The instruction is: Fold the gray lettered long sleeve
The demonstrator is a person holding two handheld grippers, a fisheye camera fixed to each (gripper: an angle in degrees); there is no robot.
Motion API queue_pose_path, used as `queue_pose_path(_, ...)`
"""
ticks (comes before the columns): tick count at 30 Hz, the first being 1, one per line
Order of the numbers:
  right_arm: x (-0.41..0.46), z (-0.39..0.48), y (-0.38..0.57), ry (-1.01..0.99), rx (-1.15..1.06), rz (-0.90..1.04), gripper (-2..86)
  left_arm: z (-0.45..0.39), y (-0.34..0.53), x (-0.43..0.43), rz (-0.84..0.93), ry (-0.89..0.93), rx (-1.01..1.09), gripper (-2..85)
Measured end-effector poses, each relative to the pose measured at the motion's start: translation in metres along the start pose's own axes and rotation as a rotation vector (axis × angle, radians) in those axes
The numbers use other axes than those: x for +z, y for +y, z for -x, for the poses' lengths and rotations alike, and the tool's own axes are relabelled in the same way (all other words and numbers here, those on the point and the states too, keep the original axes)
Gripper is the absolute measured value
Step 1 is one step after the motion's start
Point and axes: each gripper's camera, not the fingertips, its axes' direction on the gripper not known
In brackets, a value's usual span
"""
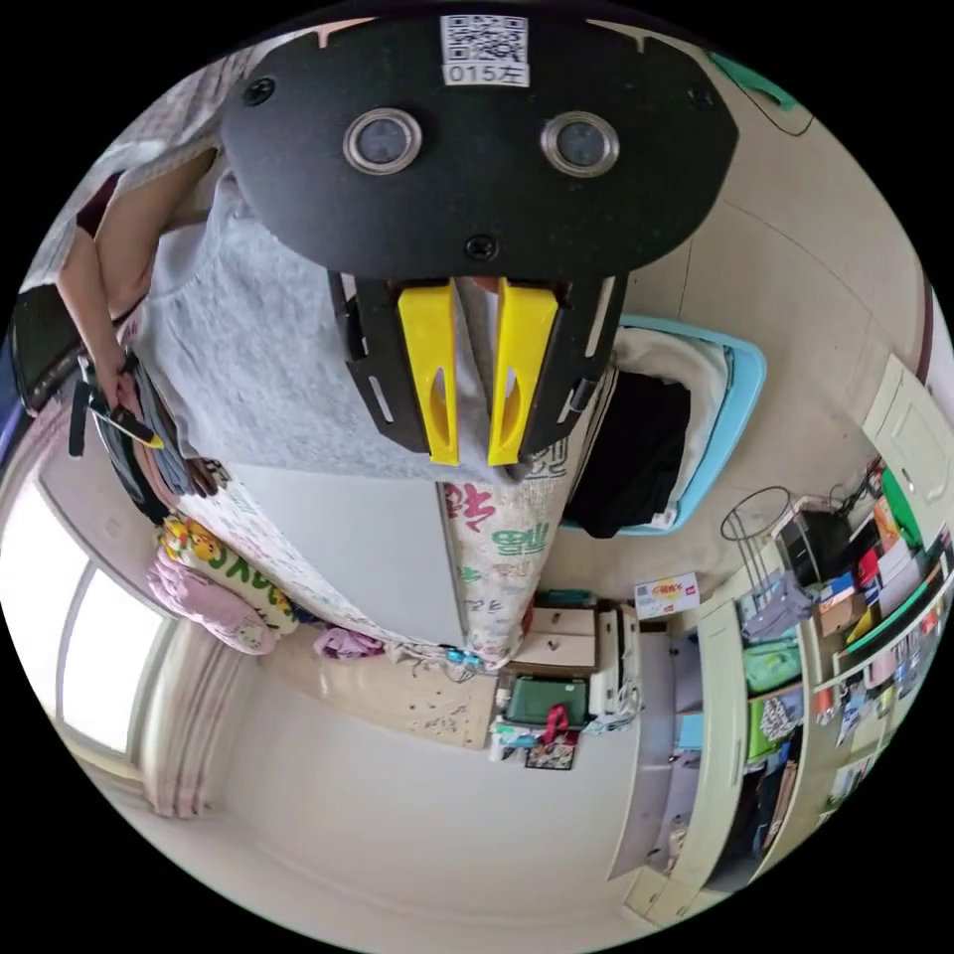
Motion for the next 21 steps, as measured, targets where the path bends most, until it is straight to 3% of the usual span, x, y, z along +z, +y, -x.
queue_pose_path(5,-0.088,0.021,0.032,-0.078,-0.167,0.055,5.8,-0.01,0.036,-0.049,0.005,0.166,0.007,7.9)
queue_pose_path(9,-0.124,0.025,0.081,-0.329,-0.051,0.061,7.6,-0.026,0.102,-0.063,-0.003,0.39,-0.163,11.1)
queue_pose_path(13,-0.127,0.001,0.136,-0.587,0.282,0.1,10.6,-0.045,0.165,-0.046,0.037,0.468,-0.308,11.7)
queue_pose_path(15,-0.12,-0.011,0.142,-0.674,0.334,0.165,11.2,-0.055,0.184,-0.026,0.103,0.527,-0.348,12.2)
queue_pose_path(18,-0.129,-0.017,0.126,-0.708,0.282,0.22,11.5,-0.072,0.186,-0.007,0.159,0.589,-0.312,12.2)
queue_pose_path(21,-0.142,-0.017,0.108,-0.683,0.223,0.229,10.1,-0.089,0.182,0.002,0.177,0.524,-0.225,10.8)
